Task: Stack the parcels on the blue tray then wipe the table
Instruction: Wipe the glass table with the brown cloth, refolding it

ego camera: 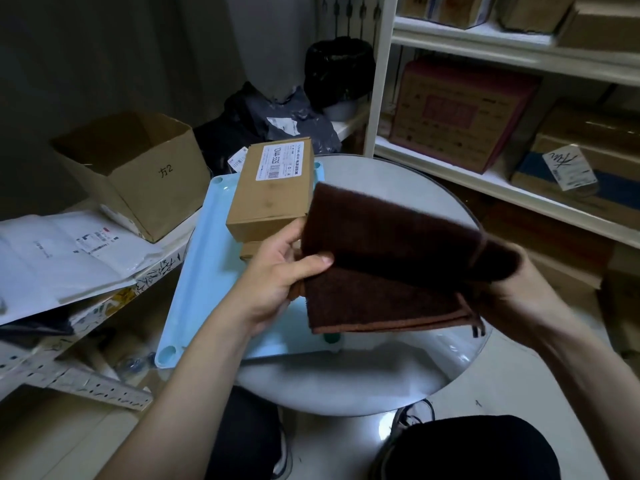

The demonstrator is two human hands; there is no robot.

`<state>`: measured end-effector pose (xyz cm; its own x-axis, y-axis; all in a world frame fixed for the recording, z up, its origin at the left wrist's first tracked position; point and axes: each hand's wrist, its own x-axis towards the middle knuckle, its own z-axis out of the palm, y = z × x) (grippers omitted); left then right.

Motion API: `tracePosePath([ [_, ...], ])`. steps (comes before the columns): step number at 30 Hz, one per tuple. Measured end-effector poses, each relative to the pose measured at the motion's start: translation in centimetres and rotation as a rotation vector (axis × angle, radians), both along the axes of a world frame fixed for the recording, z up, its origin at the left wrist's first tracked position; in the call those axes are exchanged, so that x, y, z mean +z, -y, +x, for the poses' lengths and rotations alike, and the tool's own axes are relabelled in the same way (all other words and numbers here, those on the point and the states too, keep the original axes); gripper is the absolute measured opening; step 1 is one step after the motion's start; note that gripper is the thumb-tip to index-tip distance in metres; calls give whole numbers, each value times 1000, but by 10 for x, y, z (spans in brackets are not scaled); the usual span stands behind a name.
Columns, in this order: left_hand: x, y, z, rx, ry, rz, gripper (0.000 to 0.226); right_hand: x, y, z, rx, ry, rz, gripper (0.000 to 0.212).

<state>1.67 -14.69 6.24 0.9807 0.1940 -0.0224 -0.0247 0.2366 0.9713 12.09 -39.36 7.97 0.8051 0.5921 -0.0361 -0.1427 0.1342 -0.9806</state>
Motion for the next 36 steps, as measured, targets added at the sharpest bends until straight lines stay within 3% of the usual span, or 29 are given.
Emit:
tracePosePath([
  [2,-2,1,0,9,-24,52,34,0,0,3,30,58,-29,19],
  [5,-10,3,3,45,-116,87,35,-16,0,6,-17,-88,-115,36],
  [8,-17,2,6,8,-130,-117,31,-26,1,9,-77,-345,12,33],
  [10,-19,3,7,-29,-130,-214,28,-29,7,13,-92,-524,152,42],
  [12,-19,7,11,13,-161,-3,16,-34,9,16,-95,-542,33,47],
  [15,-24,22,23,50,-194,448,23,-51,10,33,-235,-174,-452,24],
  [18,-33,34,30,90,-148,933,26,-60,7,44,-358,305,-1021,35],
  [20,-37,34,25,169,-105,1012,19,-65,-4,34,-411,593,-1285,38],
  [22,-40,26,17,249,-135,1049,7,-74,-25,17,-404,707,-1407,38],
  [25,-50,12,10,240,-353,1192,16,-93,-68,-3,-260,652,-1587,58],
  [27,-59,7,8,181,-478,1264,23,-101,-85,-12,-219,712,-1592,59],
  [32,-77,2,12,135,-491,1268,26,-97,-55,-21,101,817,-1229,49],
  [36,-80,6,9,168,-424,1352,26,-92,-57,-2,-190,779,-1121,37],
])
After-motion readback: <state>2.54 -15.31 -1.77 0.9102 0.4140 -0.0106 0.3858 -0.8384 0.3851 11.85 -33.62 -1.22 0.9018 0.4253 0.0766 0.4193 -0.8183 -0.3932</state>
